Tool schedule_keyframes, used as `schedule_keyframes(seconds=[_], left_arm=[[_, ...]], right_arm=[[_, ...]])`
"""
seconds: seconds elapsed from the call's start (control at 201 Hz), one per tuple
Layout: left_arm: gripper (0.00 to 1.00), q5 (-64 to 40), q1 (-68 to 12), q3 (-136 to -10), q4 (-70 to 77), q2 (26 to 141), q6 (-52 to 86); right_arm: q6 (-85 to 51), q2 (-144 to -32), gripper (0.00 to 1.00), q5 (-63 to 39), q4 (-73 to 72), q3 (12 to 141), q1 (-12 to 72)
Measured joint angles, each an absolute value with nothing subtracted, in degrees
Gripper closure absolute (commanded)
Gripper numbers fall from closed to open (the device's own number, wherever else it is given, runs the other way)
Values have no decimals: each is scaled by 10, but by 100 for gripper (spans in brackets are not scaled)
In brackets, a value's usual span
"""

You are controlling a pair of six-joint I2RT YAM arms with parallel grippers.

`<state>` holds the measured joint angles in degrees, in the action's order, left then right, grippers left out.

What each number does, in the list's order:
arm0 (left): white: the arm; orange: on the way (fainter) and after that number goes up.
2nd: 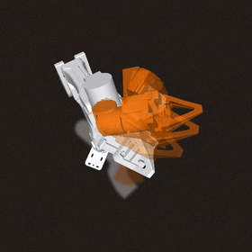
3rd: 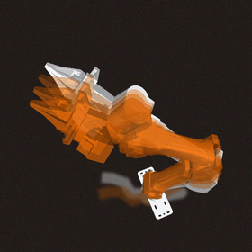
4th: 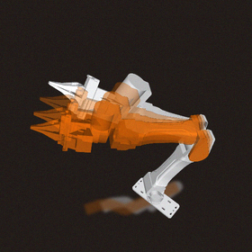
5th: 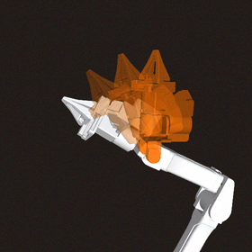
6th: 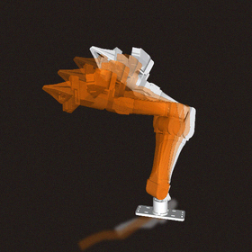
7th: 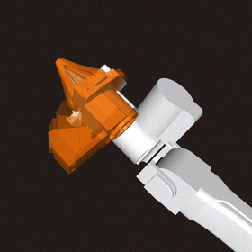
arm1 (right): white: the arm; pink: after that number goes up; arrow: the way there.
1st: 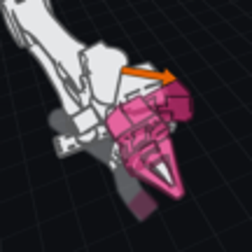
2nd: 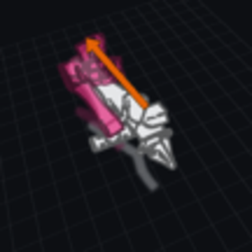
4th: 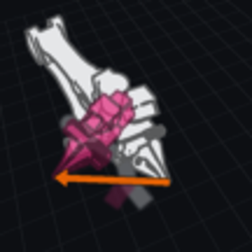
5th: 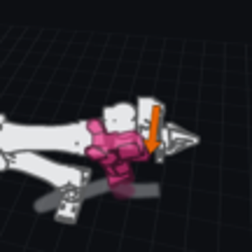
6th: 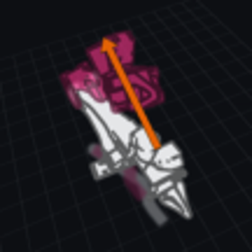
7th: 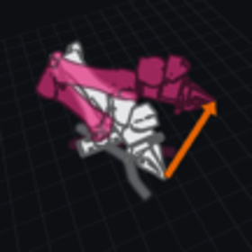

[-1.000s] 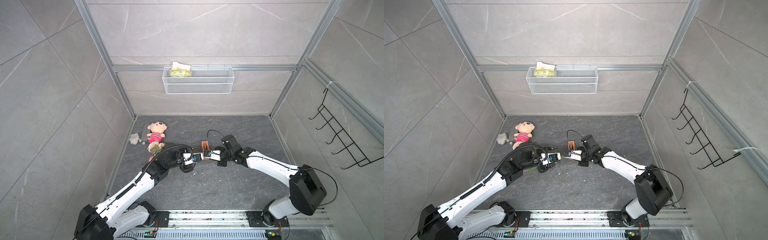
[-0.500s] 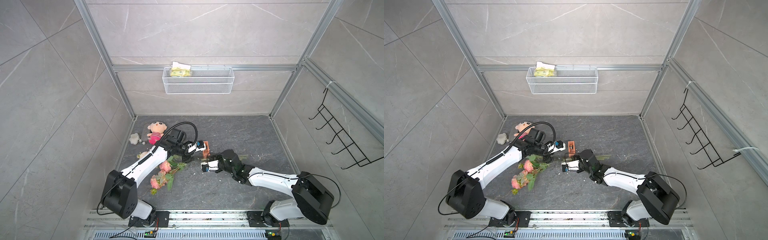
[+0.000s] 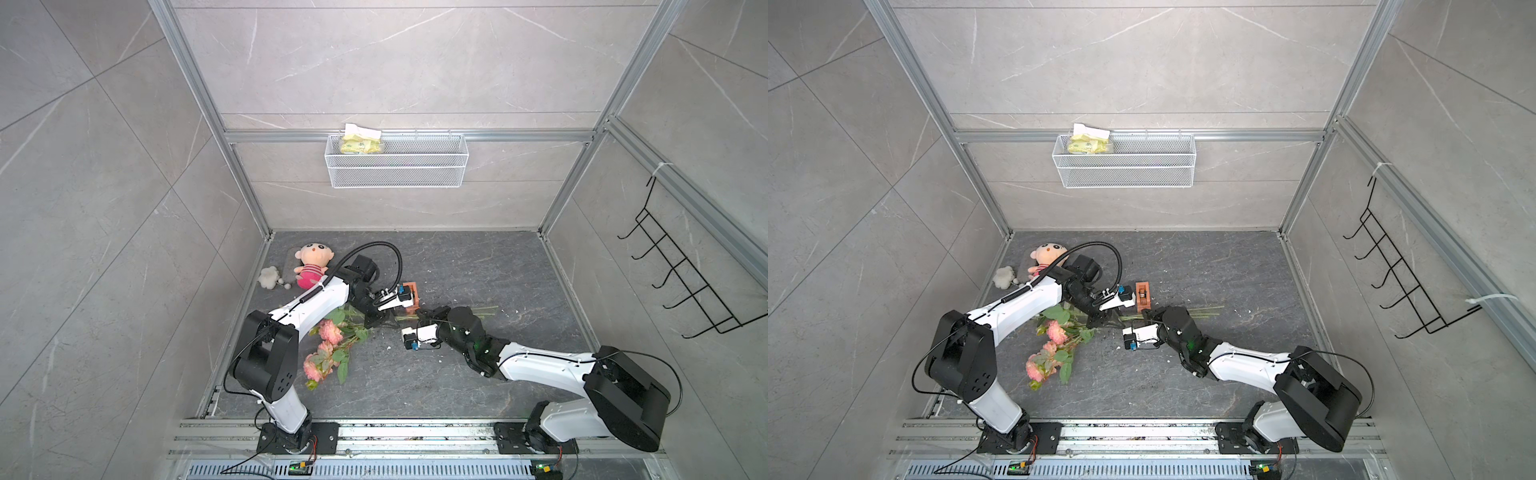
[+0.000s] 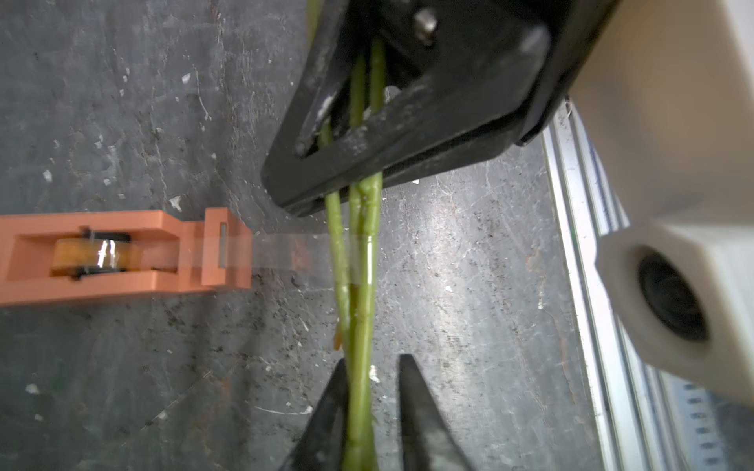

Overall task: Wrap bouquets with tape
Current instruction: Wrap the tape around the bouquet.

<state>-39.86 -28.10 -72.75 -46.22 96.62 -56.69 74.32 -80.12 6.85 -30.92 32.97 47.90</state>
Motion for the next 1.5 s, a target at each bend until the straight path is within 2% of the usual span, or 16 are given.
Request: schedule_keyframes(seconds=[0.04, 0.169, 0.209, 0.289, 0.428, 0.587, 0.647, 0.762, 0.991, 1.08, 1.245, 1.299, 1.389, 1.429, 1.499], left_arm=[[100, -400, -279, -729, -464, 966, -563], [100, -402, -277, -730, -463, 966, -568], [100, -400, -277, -730, -462, 966, -568], [100, -394, -278, -725, -446, 959, -565], [100, -356, -284, -676, -376, 911, -551], [100, -274, -317, -606, -288, 838, -545], [100, -240, -333, -587, -256, 821, -546], [100, -176, -366, -537, -179, 790, -561], [100, -53, -425, -470, -60, 764, -610], [100, -19, -437, -468, -28, 764, -626], [100, 15, -442, -464, 17, 764, -643], [100, 23, -442, -463, 23, 764, -648], [100, 28, -443, -462, 29, 764, -652], [100, 29, -443, -461, 30, 764, -653], [100, 31, -444, -459, 32, 764, -653]], right_arm=[[743, -801, 99, 72, -311, 329, 481], [717, -794, 79, 76, -272, 343, 483], [692, -788, 74, 75, -231, 360, 483], [647, -775, 58, 59, -140, 401, 479], [535, -756, 43, -16, 42, 492, 451], [445, -748, 36, -196, 237, 581, 360], [415, -751, 31, -267, 295, 608, 311], [364, -790, 27, -352, 366, 672, 247], [343, -999, 33, -424, 529, 860, 232], [357, -1051, 34, -441, 579, 882, 232], [385, -1096, 42, -475, 648, 899, 233], [394, -1108, 51, -486, 663, 911, 234], [403, -1124, 72, -496, 677, 926, 235], [406, -1131, 85, -499, 680, 930, 236], [415, -1136, 98, -505, 682, 931, 237]])
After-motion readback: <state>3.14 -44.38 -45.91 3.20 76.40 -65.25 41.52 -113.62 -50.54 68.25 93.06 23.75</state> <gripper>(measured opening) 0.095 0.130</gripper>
